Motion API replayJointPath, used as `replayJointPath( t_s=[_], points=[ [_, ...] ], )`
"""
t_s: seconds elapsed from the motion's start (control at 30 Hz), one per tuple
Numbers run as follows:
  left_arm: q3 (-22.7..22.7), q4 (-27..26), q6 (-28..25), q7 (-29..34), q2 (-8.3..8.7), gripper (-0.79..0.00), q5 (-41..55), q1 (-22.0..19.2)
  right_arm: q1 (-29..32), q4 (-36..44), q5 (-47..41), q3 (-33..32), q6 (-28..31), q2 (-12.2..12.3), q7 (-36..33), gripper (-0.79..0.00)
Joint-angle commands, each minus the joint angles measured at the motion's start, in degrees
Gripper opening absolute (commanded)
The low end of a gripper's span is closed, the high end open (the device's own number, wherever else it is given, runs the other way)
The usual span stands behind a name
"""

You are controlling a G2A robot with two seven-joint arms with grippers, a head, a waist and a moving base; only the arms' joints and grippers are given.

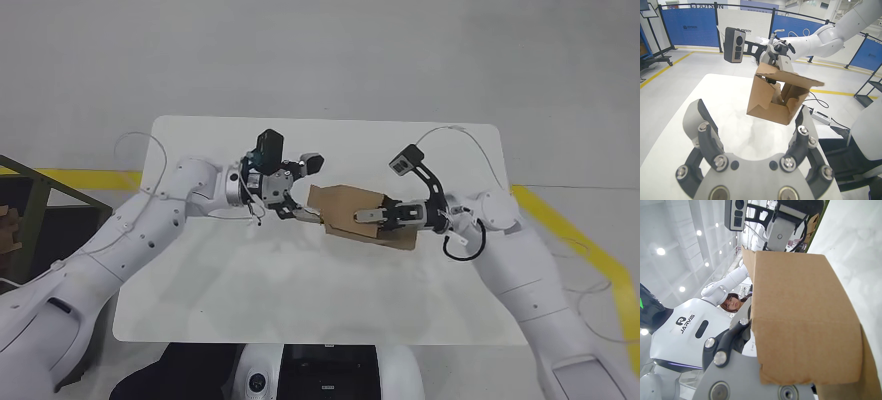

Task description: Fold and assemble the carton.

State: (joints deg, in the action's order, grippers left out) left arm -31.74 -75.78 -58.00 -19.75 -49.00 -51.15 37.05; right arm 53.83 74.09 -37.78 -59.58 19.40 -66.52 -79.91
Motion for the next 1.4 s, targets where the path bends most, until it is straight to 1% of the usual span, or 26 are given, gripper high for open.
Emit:
replayJointPath(
  t_s=[0.0, 0.3, 0.5, 0.63, 0.8, 0.97, 1.2, 1.27, 1.37],
  points=[
    [0.12, 0.28, 0.00, 0.81, -0.29, 0.000, 0.82, -0.29, 0.06, 0.26, 0.17, 0.24, -0.07, -0.05, -0.07, -0.785],
    [1.07, -0.20, 0.00, 3.69, -1.28, 0.000, 1.97, -0.84, -0.42, 0.46, 1.69, 1.01, -0.37, -0.25, 1.03, -0.785],
    [1.17, 0.01, 0.00, 3.95, -1.63, 0.000, 2.36, -0.94, -0.49, 0.19, 1.49, 0.97, -0.21, -0.29, 1.03, -0.785],
    [0.71, 0.37, 0.00, 3.58, -1.55, 0.000, 2.48, -0.79, -0.37, -0.51, 1.32, 0.53, 0.03, -0.23, 1.19, -0.785],
    [-1.25, 0.97, 0.00, 1.94, -0.70, 0.000, 2.38, 0.44, -0.23, -1.53, 2.56, -0.62, 0.52, 0.05, 2.34, -0.785],
    [-4.36, 1.33, 0.00, -0.04, 0.88, 0.000, 2.80, 3.24, -0.05, -3.46, 5.33, -1.97, 0.34, 0.48, 4.65, -0.785],
    [-9.73, -2.67, 0.00, -1.18, 3.17, 0.000, 0.77, 6.50, 0.13, -4.07, 9.31, -1.15, -0.57, 0.49, 7.52, -0.785],
    [-10.86, -3.86, 0.00, -0.31, 3.44, 0.000, -0.08, 6.76, 0.16, -3.57, 10.11, -0.68, -0.76, 0.43, 7.95, -0.785],
    [-11.71, -5.04, 1.02, 1.81, 3.31, 0.000, -0.40, 6.80, 0.25, -2.68, 10.89, -0.28, -1.06, 0.38, 8.55, -0.785]
  ],
)
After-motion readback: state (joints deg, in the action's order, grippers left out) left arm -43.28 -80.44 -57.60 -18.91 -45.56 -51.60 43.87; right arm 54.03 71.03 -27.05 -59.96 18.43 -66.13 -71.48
